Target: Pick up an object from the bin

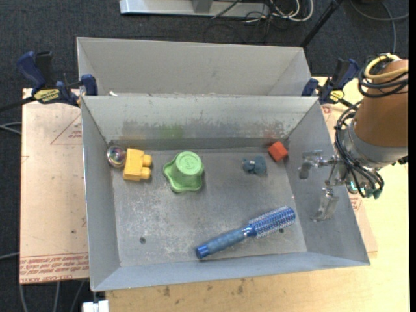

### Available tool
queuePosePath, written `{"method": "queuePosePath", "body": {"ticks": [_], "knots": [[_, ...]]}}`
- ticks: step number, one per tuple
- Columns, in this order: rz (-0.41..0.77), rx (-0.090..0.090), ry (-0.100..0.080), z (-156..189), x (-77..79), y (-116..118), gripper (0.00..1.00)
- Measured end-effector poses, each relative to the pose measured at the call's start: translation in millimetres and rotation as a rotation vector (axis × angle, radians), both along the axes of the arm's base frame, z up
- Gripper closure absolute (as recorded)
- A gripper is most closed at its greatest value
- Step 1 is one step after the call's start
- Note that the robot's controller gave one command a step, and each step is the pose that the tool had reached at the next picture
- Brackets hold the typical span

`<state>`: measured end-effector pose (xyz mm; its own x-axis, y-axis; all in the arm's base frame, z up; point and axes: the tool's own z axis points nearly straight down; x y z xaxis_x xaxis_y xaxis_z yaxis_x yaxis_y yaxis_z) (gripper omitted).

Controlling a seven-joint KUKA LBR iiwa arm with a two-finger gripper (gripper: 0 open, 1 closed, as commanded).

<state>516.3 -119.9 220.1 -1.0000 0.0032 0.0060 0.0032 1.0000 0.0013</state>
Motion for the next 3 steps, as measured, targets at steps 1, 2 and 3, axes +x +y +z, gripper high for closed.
{"method": "queuePosePath", "body": {"ticks": [1, 2, 3], "knots": [[0.19, 0.003, -0.001, -153, -15.2, 30, 0.0], [0.192, 0.0, -0.006, -149, -13.6, 29, 1.0], [0.188, -0.003, -0.017, 53, -7.2, 44, 1.0]]}}
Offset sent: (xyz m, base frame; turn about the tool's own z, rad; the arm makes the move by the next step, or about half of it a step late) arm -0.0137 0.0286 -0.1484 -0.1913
